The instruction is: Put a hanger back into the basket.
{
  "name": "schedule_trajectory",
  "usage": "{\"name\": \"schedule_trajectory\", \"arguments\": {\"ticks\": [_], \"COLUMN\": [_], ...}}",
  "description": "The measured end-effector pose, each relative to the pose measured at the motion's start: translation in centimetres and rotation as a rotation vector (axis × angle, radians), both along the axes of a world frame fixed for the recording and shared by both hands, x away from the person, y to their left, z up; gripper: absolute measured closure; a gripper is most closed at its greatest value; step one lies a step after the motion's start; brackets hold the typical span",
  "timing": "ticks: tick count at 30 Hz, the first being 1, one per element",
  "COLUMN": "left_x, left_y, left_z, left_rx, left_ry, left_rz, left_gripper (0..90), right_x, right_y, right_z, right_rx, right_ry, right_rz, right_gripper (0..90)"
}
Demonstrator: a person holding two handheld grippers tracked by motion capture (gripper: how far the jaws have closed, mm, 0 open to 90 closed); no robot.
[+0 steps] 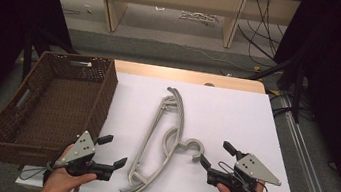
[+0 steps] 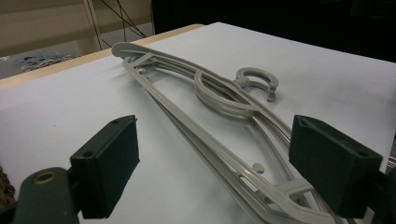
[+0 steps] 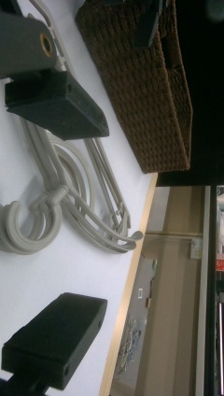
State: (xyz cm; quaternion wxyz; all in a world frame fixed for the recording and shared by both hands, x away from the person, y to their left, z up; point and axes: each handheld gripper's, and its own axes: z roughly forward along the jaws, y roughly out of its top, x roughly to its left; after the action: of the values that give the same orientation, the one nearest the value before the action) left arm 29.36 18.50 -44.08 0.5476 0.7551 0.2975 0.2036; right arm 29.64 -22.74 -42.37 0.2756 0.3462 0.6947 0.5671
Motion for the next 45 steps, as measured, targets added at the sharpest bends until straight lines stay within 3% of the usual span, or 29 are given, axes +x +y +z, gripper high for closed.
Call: {"name": "schedule_trajectory", "arguments": {"ticks": [11,13,14,21,27,31,32,33,37,40,42,45], "left_x": [0.0,0.0,0.0,0.4,0.9,1.5,2.0,2.1,2.6,3.2,3.8,4.2], "left_y": [0.0,0.0,-0.1,-0.3,-2.0,-3.6,-4.9,-5.6,-7.7,-9.8,-11.3,-12.0], "left_z": [0.0,0.0,-0.1,0.0,0.3,0.3,0.3,0.4,0.3,0.3,0.5,0.7], "left_rx": [0.001,-0.006,-0.033,-0.035,-0.041,-0.01,0.033,0.04,0.079,0.135,0.137,0.153], "left_ry": [0.002,0.016,0.041,0.043,0.049,0.069,0.081,0.087,0.101,0.098,0.073,0.086], "left_rz": [-0.002,-0.015,-0.018,-0.031,-0.053,-0.084,-0.096,-0.104,-0.125,-0.151,-0.155,-0.157], "left_gripper": [16.1,16.0,16.1,16.0,16.0,17.2,17.2,17.1,16.9,18.3,22.5,23.0], "right_x": [0.0,0.0,-0.1,-0.1,-0.2,-0.2,-0.2,-0.1,0.0,-0.1,-0.4,-0.3], "right_y": [0.0,-0.1,-0.1,-0.3,-0.5,-0.5,-0.5,-0.5,-0.6,-0.7,-0.7,-0.8], "right_z": [0.0,0.0,0.1,0.1,0.2,0.2,0.2,0.1,0.1,0.2,0.3,0.2], "right_rx": [-0.003,-0.003,-0.005,0.002,-0.008,-0.008,-0.01,0.004,0.013,0.011,0.011,0.013], "right_ry": [-0.002,-0.003,-0.005,-0.016,-0.009,-0.012,-0.008,-0.028,-0.027,-0.019,0.012,0.011], "right_rz": [-0.004,-0.004,-0.005,-0.017,-0.029,-0.03,-0.031,-0.03,-0.023,-0.026,-0.028,-0.023], "right_gripper": [16.1,16.3,16.8,17.1,17.8,17.8,17.9,17.9,17.9,17.9,17.9,17.9]}}
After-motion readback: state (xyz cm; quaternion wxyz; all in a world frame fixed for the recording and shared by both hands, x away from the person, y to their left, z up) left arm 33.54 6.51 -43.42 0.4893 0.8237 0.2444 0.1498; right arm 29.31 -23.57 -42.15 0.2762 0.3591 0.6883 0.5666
